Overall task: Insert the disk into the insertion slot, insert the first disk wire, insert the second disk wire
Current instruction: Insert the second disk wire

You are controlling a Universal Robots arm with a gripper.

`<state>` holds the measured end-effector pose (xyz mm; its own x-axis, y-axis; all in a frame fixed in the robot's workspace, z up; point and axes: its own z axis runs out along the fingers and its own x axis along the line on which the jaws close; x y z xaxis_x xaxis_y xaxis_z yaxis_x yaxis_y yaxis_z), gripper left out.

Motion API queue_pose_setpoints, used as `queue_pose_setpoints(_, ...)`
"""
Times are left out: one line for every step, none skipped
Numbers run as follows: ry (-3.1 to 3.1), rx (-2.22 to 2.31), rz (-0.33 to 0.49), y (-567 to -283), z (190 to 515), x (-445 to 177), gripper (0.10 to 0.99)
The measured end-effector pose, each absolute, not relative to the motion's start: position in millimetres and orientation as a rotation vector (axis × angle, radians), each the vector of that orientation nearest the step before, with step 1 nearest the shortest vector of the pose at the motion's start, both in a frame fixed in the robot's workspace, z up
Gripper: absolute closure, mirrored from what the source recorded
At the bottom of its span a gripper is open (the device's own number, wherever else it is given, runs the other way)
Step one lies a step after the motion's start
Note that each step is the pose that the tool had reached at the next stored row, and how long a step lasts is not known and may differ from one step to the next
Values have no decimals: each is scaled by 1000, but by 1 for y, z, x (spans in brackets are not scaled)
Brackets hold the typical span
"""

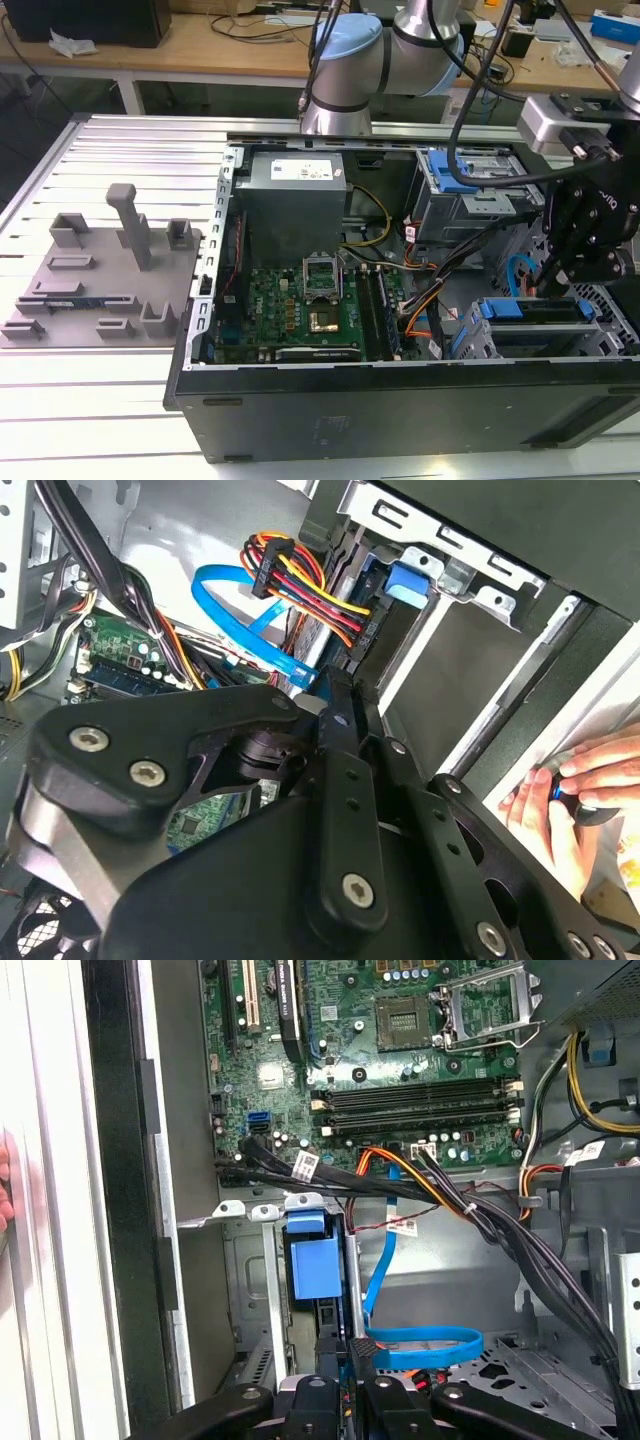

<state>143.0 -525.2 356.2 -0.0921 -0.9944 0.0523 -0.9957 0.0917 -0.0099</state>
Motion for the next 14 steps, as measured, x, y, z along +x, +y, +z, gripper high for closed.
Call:
queue_pose_setpoints(-2297, 2095, 66, -525, 356, 143, 925)
queue_pose_setpoints(-2297, 2096, 66, -525, 355, 144, 925)
queue_pose_setpoints(-2296, 2096, 66, -525, 354, 144, 925)
queue_pose_setpoints(-2295, 2097, 66, -525, 354, 144, 925)
queue_pose_setpoints(-2295, 2097, 66, -525, 354, 144, 925)
queue_pose_setpoints(-2295, 2097, 66, -525, 354, 144, 925)
queue_pose_setpoints(-2295, 2097, 66, -525, 354, 144, 925)
queue_pose_setpoints(-2295, 2097, 66, -525, 354, 144, 925)
queue_pose_setpoints(-2295, 2097, 66, -525, 354, 144, 925)
queue_pose_setpoints(-2295, 2097, 66, -525, 354, 144, 925)
queue_pose_setpoints(-2295, 2097, 66, -525, 354, 145, 925)
queue_pose_setpoints(-2295, 2097, 66, -525, 354, 145, 925)
queue_pose_setpoints(-2295, 2097, 66, -525, 354, 145, 925)
queue_pose_setpoints(-2295, 2097, 66, -525, 354, 145, 925)
